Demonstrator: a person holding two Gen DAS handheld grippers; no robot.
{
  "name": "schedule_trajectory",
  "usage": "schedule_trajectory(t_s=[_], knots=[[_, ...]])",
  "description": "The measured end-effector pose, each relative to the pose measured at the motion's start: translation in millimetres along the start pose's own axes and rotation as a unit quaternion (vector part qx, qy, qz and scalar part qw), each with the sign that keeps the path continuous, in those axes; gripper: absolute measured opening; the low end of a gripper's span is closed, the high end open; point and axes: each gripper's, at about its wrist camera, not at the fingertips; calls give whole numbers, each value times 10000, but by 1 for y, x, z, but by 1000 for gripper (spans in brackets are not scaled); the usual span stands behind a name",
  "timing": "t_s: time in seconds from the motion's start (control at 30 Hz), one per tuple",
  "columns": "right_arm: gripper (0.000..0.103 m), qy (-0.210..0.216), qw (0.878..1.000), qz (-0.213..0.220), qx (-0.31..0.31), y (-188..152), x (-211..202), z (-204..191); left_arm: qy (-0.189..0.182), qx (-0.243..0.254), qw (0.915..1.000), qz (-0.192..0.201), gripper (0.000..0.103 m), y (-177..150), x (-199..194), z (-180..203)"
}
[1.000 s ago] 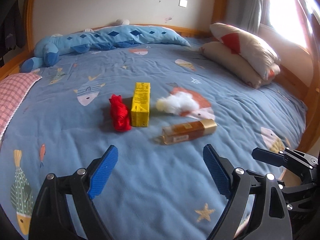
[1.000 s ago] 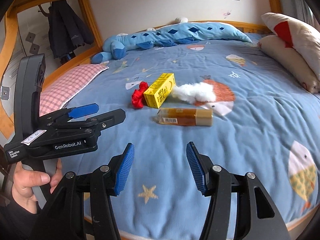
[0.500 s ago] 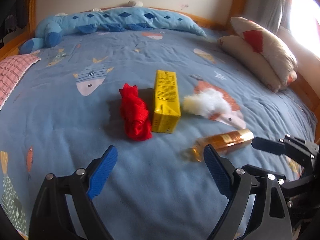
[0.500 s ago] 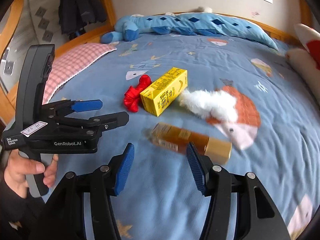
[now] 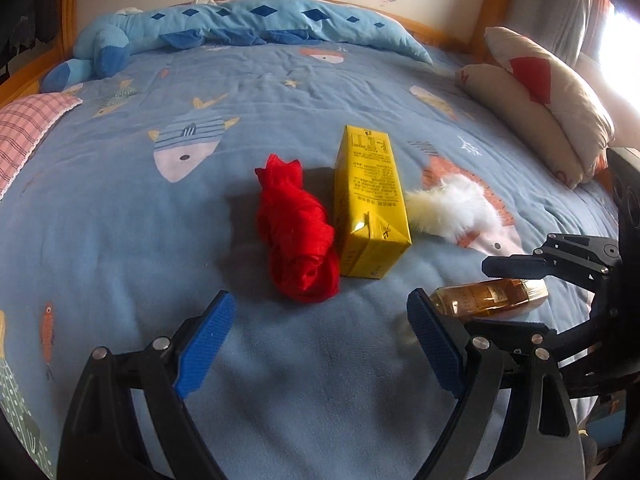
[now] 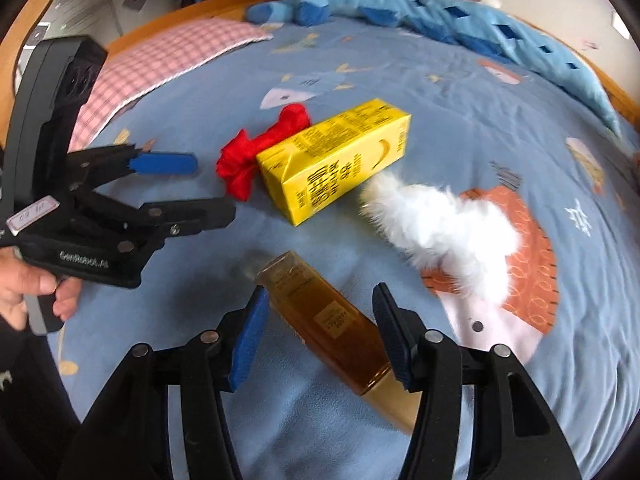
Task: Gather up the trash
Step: 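Grasp the amber glass bottle with the right tool, then grasp the yellow juice box with the left tool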
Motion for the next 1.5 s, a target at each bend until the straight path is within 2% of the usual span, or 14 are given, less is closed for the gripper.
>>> schedule_trajectory(t_s=[0.1, 0.27, 0.33, 0.43, 0.57, 0.7, 0.87, 1.07, 1.23, 1.47, 1.5], knots=[[54, 10, 9995, -159, -279, -1, 0, -5, 12, 30, 10000, -23, 87, 1, 1, 1], [54, -244, 9960, -507, -694, 3, 17, -9, 42, 26, 10000, -19, 87, 2, 3, 1], [50, -221, 9956, -592, -689, 4, 22, -8, 41, -19, 10000, -15, 87, 3, 3, 0], [46, -203, 9964, -520, -641, 3, 20, -7, 47, -49, 10000, -19, 87, 5, 4, -1], [41, -410, 9968, -359, -577, -3, 14, -15, 122, -19, 9999, -65, 87, 6, 9, -4], [38, -570, 9979, -245, -208, -6, 10, -18, 66, -137, 9999, -44, 87, 7, 9, -9], [37, -570, 9972, -177, 459, -13, 7, -12, -20, 40, 10000, 85, 87, 15, 4, 4], [37, -240, 9927, -2, 1180, -20, 1, 5, -181, 315, 9989, 280, 87, 40, -1, 28], [37, -59, 9887, 37, 1499, -22, 3, 11, -254, 389, 9989, 104, 73, 58, 19, 38], [37, 13, 9877, 75, 1561, -22, 5, 14, -71, 643, 9975, -289, 62, 67, 59, 40], [37, 14, 9875, 77, 1574, -22, 5, 15, -61, 644, 9973, -335, 58, 67, 63, 39]])
Point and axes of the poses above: each gripper's, at about its wrist camera, not at the fingertips, and x roughly the way its jaws point, z to its right, y to its top, and after that the axes turned 9 degrees about -y, right-handed
